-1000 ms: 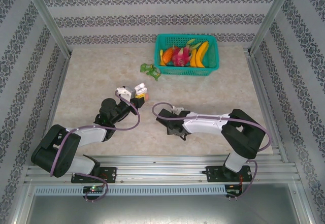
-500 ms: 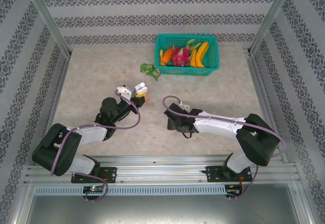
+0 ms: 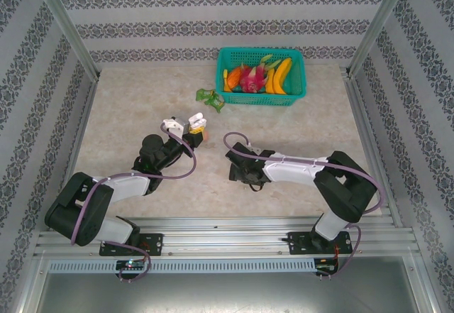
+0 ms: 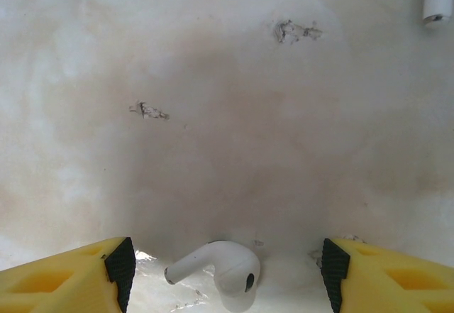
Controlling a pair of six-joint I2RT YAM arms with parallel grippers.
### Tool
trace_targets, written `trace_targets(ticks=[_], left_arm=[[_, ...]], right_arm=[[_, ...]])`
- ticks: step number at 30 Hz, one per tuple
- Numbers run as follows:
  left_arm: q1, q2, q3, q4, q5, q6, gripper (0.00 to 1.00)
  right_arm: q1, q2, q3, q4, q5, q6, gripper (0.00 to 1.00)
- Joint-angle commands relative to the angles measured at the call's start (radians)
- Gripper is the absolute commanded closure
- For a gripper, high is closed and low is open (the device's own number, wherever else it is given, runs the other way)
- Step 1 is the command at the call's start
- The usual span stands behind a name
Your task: Insert the wireless bluetooth earbuds into the charging case
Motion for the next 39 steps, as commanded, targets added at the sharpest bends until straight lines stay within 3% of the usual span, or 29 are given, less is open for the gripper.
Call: trace_targets(ticks=[1, 26, 39], left_arm=[[0.014, -0.006, 0.024, 0.033, 0.000, -0.003, 1.00], [0.014, -0.006, 0.009, 0.053, -0.011, -0.014, 1.00], [0.015, -0.012, 0.003, 0.049, -0.015, -0.016, 1.00]], right_arm=[[-0.003, 0.051, 0.029, 0.077, -0.062, 0.006, 0.29], [0.021, 0.105, 0.129, 0.074, -0.089, -0.020, 0.32], [0.032, -0.015, 0.116, -0.088, 0.051, -0.009, 0.31]])
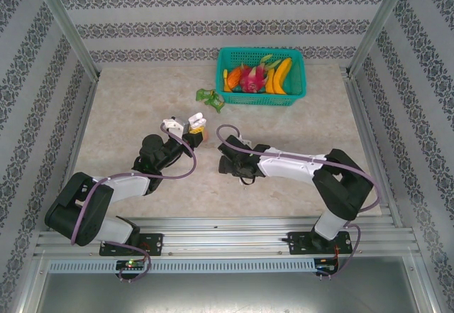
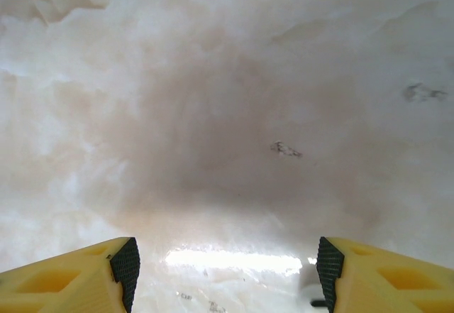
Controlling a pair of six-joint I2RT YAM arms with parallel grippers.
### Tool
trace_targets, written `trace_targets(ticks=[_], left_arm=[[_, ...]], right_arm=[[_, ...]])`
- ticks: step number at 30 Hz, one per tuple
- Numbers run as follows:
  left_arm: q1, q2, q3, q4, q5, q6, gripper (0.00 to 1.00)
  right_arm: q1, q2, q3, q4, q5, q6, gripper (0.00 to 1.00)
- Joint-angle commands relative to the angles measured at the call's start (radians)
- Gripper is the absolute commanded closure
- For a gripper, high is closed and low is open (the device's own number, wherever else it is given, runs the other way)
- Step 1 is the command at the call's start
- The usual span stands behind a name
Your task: Insert the wireless bluetooth earbuds into the charging case
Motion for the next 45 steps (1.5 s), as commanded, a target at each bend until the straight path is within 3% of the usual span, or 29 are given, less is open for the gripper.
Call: trace_targets(ticks=[1, 17, 45], left_arm=[[0.014, -0.011, 0.004, 0.049, -0.010, -0.014, 1.00], [0.014, -0.005, 0.005, 0.051, -0.009, -0.018, 1.00], [0.015, 0.019, 0.007, 0.072, -0.009, -0.024, 1.00]], right_arm=[[0.014, -0.027, 0.003, -0.108, 0.070, 0.010, 0.31], [0.051, 0.082, 0.037, -0.191, 0.089, 0.137, 0.34], [0.048, 0.136, 0.060, -0.194, 0.097, 0.127, 0.57]])
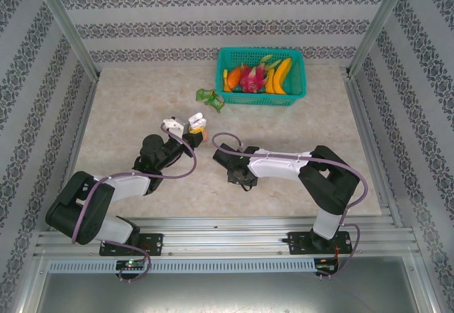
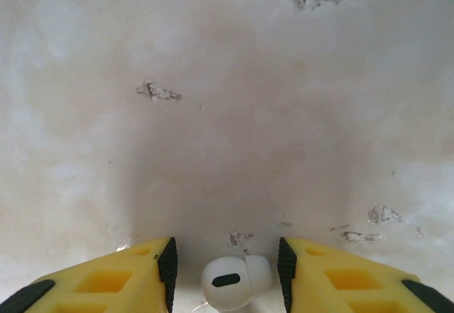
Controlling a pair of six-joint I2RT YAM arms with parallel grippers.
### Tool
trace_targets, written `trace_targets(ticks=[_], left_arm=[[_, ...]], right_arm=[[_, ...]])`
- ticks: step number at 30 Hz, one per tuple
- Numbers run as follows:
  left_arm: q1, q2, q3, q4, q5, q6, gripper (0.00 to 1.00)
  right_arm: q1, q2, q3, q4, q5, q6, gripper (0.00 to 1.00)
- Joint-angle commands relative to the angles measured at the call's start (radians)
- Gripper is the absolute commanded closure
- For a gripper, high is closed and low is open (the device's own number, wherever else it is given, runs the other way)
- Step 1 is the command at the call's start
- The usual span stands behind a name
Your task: Insert the wireless bluetooth earbuds into the charging case
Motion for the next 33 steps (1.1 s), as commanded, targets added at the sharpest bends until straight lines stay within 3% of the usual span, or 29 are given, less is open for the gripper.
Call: trace_targets(ticks=[1, 15, 33], left_arm=[[0.015, 0.008, 0.008, 0.063, -0.005, -0.017, 1.00], [0.014, 0.008, 0.009, 0.062, -0.005, -0.025, 1.00], [0.015, 0.013, 0.019, 0.060, 0.043, -0.015, 1.00]], right_arm=[[0.006, 0.024, 0.011, -0.006, 0.016, 0.005, 0.58], [0.010, -0.012, -0.009, 0.003, 0.025, 0.006, 0.73], [-0.019, -0.275, -0.149, 0.123, 0.121, -0.002, 0.76]])
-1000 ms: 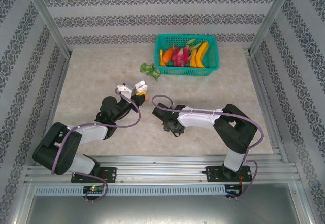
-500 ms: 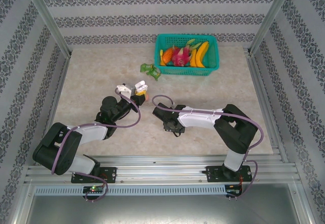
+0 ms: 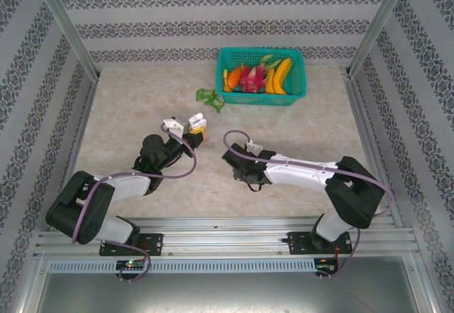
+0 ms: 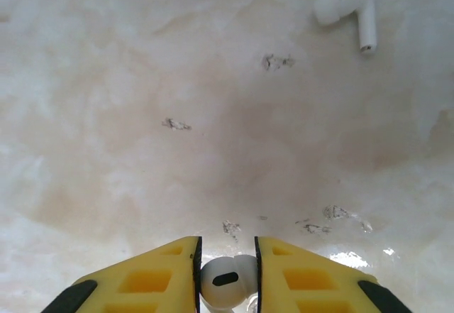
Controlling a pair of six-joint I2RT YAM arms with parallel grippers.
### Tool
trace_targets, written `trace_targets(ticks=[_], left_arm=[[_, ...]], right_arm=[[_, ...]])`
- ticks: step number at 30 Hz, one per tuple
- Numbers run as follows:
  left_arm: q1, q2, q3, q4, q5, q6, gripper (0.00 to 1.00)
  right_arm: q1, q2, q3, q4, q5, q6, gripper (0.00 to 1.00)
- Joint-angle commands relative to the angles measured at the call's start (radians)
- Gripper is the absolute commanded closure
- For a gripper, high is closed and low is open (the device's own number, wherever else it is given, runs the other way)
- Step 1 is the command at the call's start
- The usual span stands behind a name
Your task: Insert the wireless bluetooth earbuds into the charging case
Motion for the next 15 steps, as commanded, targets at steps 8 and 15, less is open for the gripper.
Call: trace_targets(ticks=[8, 15], left_arm=[[0.015, 0.024, 0.022, 0.104, 0.147, 0.005, 1.00], [-0.002, 0.025, 0.048, 0.115, 0.237, 0.026, 1.00]], right_arm=[[-0.084, -0.282, -0.035, 0.081, 0.083, -0.123, 0.75], [-0.175, -0.438, 0.002, 0.207, 0.001, -0.269, 0.75]])
